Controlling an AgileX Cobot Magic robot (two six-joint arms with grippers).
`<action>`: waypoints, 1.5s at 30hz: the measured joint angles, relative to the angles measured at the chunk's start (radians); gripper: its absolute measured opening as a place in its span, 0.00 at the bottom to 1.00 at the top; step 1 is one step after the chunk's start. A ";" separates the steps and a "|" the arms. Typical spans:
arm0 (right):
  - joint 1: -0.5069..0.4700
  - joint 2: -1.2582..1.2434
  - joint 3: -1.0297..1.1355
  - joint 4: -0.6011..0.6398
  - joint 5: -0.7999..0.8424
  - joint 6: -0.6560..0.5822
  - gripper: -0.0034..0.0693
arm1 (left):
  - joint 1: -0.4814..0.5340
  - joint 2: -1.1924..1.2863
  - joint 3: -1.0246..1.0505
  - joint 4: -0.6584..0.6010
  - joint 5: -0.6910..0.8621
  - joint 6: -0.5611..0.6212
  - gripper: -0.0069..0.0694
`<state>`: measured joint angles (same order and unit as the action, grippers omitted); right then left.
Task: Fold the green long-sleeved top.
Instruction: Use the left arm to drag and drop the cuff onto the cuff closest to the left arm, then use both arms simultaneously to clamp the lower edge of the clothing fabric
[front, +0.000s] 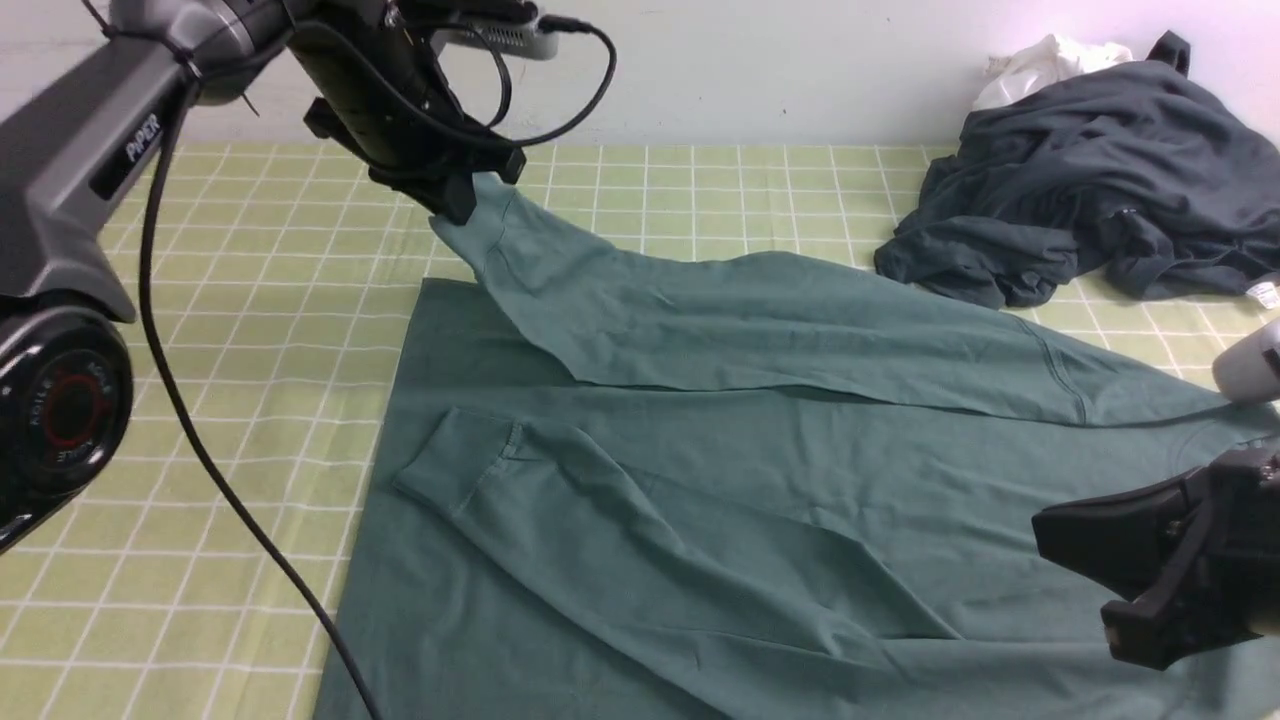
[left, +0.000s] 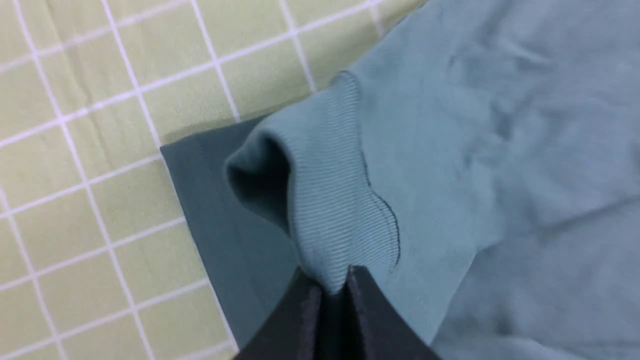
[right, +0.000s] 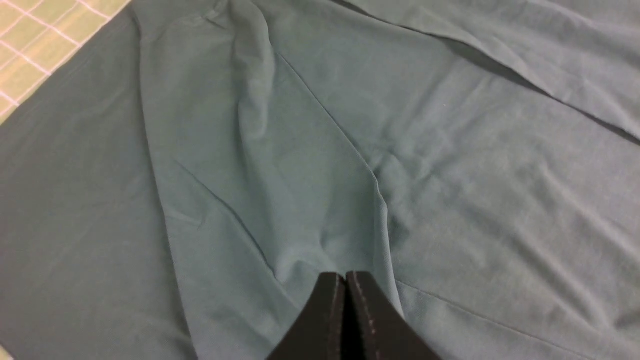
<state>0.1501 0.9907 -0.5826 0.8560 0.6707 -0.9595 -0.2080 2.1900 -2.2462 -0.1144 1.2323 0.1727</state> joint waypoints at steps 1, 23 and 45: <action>0.000 0.000 0.000 0.000 0.000 -0.001 0.04 | -0.004 -0.026 0.024 0.000 0.000 0.000 0.12; 0.000 0.000 0.000 0.037 0.020 -0.007 0.04 | -0.016 -0.447 1.012 -0.008 -0.121 -0.006 0.21; 0.000 0.000 0.000 0.063 0.072 -0.069 0.04 | -0.449 -0.766 1.667 0.015 -0.368 0.439 0.59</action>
<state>0.1501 0.9907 -0.5826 0.9188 0.7430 -1.0281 -0.6573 1.4244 -0.5794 -0.0992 0.8647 0.6120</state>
